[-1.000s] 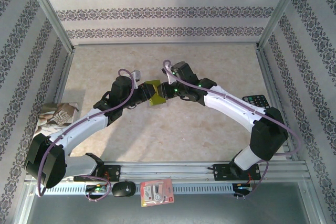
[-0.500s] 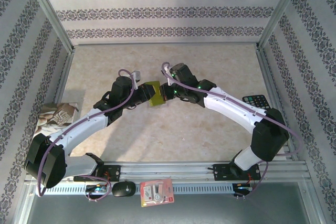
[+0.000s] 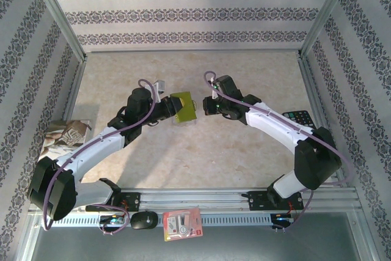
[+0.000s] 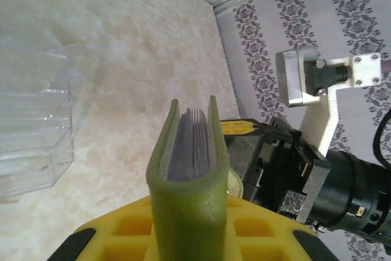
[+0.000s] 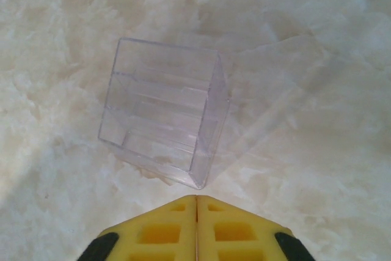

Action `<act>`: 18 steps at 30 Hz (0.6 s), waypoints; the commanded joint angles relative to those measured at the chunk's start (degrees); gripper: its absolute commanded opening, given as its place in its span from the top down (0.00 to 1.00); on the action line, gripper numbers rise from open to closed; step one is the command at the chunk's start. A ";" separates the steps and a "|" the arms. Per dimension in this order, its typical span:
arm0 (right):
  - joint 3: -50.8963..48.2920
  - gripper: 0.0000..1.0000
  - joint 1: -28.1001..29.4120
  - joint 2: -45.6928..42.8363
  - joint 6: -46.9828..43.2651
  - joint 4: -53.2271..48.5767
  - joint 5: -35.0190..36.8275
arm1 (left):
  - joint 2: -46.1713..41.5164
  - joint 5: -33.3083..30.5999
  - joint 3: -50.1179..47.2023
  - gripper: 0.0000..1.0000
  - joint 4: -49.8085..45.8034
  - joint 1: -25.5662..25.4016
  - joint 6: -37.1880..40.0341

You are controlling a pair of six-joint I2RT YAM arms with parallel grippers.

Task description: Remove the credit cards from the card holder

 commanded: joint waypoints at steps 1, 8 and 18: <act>-3.85 0.74 -1.37 -5.67 2.30 8.15 -5.47 | 0.00 3.20 -1.93 1.00 8.18 1.28 -1.03; -17.23 0.44 -7.25 -14.32 12.77 31.98 -20.07 | -0.50 4.04 -4.81 1.00 14.53 2.10 -1.22; -12.69 0.40 -1.51 -9.83 12.32 32.47 -29.32 | -1.28 6.33 -7.43 1.00 25.66 2.44 -3.18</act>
